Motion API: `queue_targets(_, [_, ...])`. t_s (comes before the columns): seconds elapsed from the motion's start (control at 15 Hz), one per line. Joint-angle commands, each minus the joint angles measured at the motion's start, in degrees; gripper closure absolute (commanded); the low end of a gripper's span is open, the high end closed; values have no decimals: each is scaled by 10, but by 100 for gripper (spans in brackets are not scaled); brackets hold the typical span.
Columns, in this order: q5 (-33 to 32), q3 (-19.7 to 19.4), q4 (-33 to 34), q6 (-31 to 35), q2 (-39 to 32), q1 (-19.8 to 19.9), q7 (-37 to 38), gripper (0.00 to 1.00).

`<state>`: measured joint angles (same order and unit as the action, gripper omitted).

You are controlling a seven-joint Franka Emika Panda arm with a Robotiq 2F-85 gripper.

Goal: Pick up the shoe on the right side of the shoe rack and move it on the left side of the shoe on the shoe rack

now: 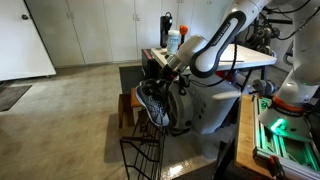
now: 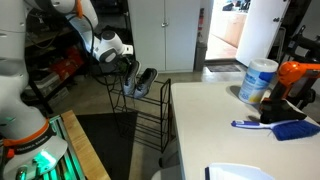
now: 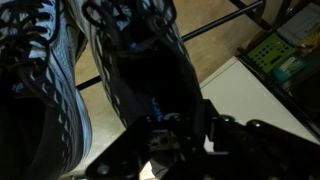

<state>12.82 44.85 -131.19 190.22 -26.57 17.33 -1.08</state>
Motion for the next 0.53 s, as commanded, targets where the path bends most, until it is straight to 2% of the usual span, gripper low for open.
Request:
queue_targets(0.0, [-25,29,10,16,-37,32,-19,95])
queue_targets(0.13, [-28,31,9,27,-45,34,-21,95])
queue_targets(0.47, [-60,66,6,58,-86,62,-40,95])
